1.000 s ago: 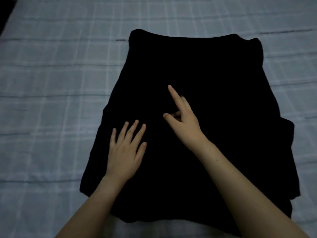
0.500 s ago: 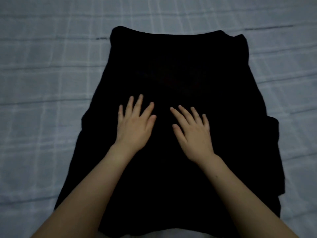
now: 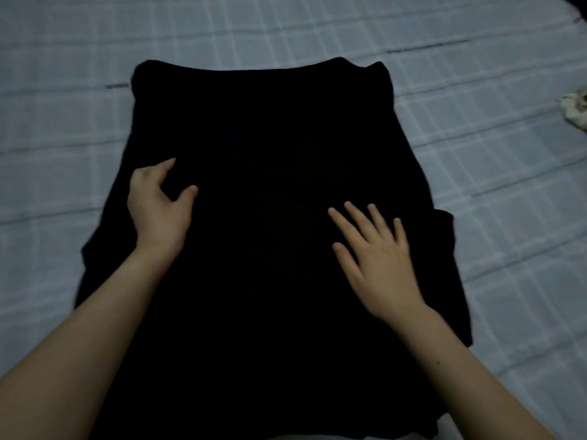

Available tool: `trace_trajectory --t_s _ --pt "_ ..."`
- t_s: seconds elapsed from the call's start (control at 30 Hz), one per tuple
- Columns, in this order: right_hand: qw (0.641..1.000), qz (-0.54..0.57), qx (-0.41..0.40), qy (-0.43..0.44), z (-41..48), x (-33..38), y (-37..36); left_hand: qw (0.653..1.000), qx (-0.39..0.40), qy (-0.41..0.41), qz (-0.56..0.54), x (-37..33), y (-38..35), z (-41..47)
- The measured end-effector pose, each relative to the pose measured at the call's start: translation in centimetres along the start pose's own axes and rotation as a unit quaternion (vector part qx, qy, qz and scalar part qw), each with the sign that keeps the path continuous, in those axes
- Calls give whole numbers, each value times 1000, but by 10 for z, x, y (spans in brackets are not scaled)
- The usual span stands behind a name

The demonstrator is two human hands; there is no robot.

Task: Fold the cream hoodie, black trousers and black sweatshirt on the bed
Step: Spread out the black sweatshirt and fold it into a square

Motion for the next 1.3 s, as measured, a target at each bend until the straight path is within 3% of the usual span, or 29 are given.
trace_trajectory --t_s 0.13,0.23,0.3,0.37,0.43,0.47,0.53,0.73,0.9,1.0,1.3 --pt "1000 -24 20 0 4 0 6 997 -73 29 -14 21 24 5" --pt "997 -43 62 -2 3 -3 -1 996 36 78 24 39 21 5" --pt "997 -43 57 3 3 -3 -5 989 45 68 123 38 16 0" --pt "1000 -13 20 4 2 -1 -7 969 -4 -102 224 24 8 -4" --pt "1000 3 1 12 2 -4 -15 916 34 -280 284 22 -6 -9" --pt "1000 1 4 16 1 -7 -21 896 79 -313 305 27 -13 -12" --pt "1000 -14 3 22 2 -15 -33 887 156 -295 320 44 -24 -19" --pt "999 -30 1 10 2 -13 -32 875 225 -268 334 36 -20 -15" --pt "999 17 -27 -23 -32 6 -44 909 142 -272 280 31 -1 -78" --pt "999 -35 -24 -4 -54 5 -65 913 205 -251 246 47 -6 -117" --pt "998 -41 -40 -3 -58 3 -67 920 199 -232 243 52 -3 -128"
Point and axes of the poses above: each hand's wrist, its own z-axis towards the middle knuckle, its own y-axis out of the back of the hand, x = y × z, the point moved 1 cm from there along z, towards the middle knuckle, and after that the axes turned 11 degrees about z, right-handed, at the moved point
